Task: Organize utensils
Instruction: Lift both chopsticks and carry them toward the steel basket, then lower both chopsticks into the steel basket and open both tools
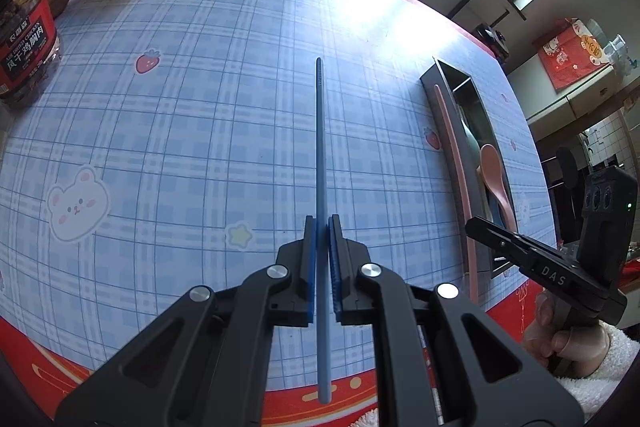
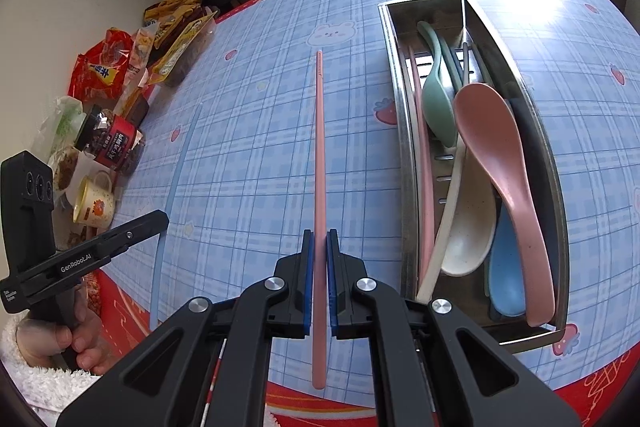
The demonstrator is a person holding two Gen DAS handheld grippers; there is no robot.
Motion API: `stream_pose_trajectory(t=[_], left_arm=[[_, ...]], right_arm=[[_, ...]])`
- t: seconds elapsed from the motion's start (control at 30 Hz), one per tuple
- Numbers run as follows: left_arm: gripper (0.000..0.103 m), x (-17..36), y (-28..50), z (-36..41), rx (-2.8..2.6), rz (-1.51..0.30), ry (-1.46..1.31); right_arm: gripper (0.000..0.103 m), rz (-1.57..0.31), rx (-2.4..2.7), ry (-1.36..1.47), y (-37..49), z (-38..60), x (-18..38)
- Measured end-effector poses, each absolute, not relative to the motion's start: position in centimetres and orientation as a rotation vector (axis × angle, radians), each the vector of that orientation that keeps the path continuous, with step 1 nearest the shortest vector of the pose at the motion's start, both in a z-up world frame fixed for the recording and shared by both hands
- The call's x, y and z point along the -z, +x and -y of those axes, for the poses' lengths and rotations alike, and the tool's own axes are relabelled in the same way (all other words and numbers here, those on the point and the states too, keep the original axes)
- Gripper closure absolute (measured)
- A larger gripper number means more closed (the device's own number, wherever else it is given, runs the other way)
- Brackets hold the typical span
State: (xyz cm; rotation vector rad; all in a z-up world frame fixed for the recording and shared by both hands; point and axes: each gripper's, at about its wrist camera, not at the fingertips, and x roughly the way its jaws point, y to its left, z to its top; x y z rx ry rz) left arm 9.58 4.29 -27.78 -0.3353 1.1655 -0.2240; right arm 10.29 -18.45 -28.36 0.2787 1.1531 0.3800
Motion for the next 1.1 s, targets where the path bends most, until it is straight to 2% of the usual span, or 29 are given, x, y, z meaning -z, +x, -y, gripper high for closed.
stream_pose_trajectory(t=[0.33, 0.57, 0.8, 1.1], left_arm=[[0.093, 25.1, 13.2, -0.4, 0.341, -1.181, -0.413], [0.093, 24.5, 15.7, 5.3, 0.442, -1.223, -0.453], [0.093, 26.0, 18.2, 11.1, 0.482, -1.298, -0.490], [0.093, 29.0, 20.0, 14.2, 0.397, -1.378, -0.549]], right_arm=[[0.097, -1.057, -0.313, 0.359, 11.0, 22.3, 26.3], [0.097, -1.004, -0.230, 0.266, 12.0, 26.3, 24.9], [0.096, -1.030, -0.202, 0.201, 13.2, 28.8, 25.4], [0.096, -1.077, -0.233, 0.149, 14.3, 28.3, 26.5]])
